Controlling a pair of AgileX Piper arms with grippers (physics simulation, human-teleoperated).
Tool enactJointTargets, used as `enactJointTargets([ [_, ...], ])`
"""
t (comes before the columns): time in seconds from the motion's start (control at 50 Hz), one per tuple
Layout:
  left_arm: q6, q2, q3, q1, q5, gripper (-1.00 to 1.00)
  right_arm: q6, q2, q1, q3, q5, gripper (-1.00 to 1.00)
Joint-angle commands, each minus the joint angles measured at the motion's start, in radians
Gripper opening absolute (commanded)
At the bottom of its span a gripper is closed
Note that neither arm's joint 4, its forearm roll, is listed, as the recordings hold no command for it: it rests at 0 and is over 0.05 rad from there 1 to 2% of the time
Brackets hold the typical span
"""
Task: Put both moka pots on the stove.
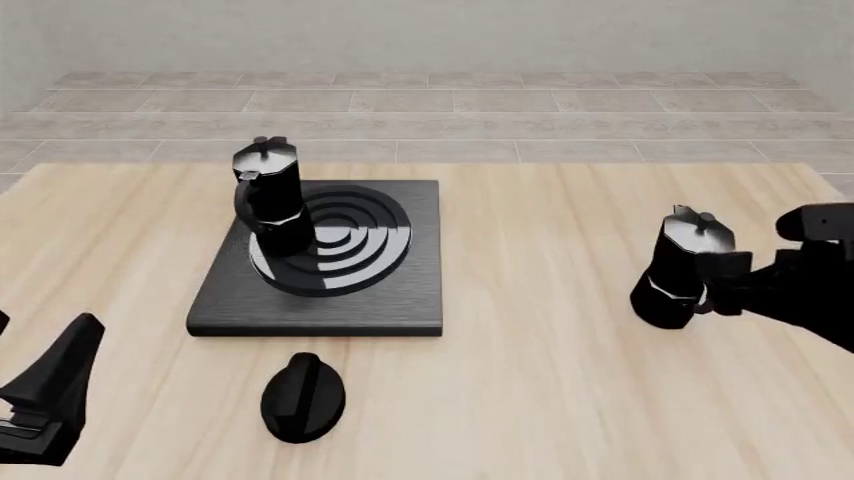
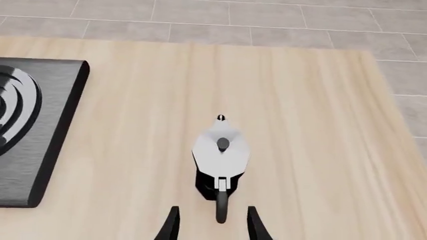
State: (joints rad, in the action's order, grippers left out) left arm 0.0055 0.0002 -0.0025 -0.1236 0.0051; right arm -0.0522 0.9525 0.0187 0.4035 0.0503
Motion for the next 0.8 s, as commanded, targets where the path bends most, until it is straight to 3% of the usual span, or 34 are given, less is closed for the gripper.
enactJointTargets([
  [0.02,0.000,0.000,0.001,0.000,-0.001,1.00,0.009,0.119,0.010,-0.026,-0.113,1.00],
  [0.3,0.000,0.000,-0.001,0.000,0.001,1.00,0.015,0.218,0.016,-0.028,-0.204,1.00],
  [0.8,0.000,0.000,-0.002,0.000,0.002,1.00,0.007,0.357,0.020,0.000,-0.282,1.00],
])
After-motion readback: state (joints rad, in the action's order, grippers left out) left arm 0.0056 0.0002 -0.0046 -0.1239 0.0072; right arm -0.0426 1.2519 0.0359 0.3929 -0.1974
